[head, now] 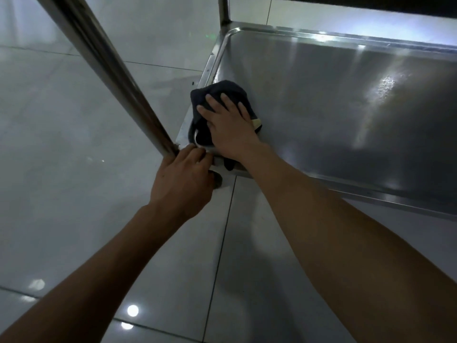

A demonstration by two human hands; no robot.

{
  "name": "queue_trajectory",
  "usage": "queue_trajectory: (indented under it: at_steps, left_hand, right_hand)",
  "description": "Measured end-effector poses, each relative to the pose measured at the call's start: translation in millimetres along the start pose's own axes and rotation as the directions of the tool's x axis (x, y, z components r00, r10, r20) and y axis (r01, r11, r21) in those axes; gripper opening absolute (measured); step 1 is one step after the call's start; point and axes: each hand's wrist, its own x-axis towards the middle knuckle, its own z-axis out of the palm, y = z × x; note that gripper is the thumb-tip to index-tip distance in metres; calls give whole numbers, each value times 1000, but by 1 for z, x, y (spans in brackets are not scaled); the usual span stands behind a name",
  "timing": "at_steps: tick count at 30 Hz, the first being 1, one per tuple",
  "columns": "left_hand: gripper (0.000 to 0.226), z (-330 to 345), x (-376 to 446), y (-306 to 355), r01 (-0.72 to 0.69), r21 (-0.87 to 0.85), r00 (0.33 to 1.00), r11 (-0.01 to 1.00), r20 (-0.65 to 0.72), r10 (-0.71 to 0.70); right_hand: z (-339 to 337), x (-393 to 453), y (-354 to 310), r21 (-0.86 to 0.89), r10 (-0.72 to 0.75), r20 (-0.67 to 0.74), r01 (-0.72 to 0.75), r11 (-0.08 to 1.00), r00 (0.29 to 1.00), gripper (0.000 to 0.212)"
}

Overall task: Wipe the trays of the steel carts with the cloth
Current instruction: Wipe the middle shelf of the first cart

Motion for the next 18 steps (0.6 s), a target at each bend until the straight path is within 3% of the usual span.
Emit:
queue_trajectory:
  at_steps: [7, 12, 18]
  left_hand:
    - [38, -2, 13, 18, 46, -20, 999, 999, -13, -46]
    - [36, -1, 40, 81, -183, -96, 983, 978, -4, 184]
    - [31, 1, 63, 171, -283, -134, 959, 950, -24, 282]
  right_hand:
    - [-15, -60, 76, 63, 195, -90, -190, 980, 977, 51]
    - [-36, -139, 163, 96, 343, -157, -331, 939, 926, 47]
    - [-59, -231, 232, 107, 527, -189, -516, 850, 828, 47]
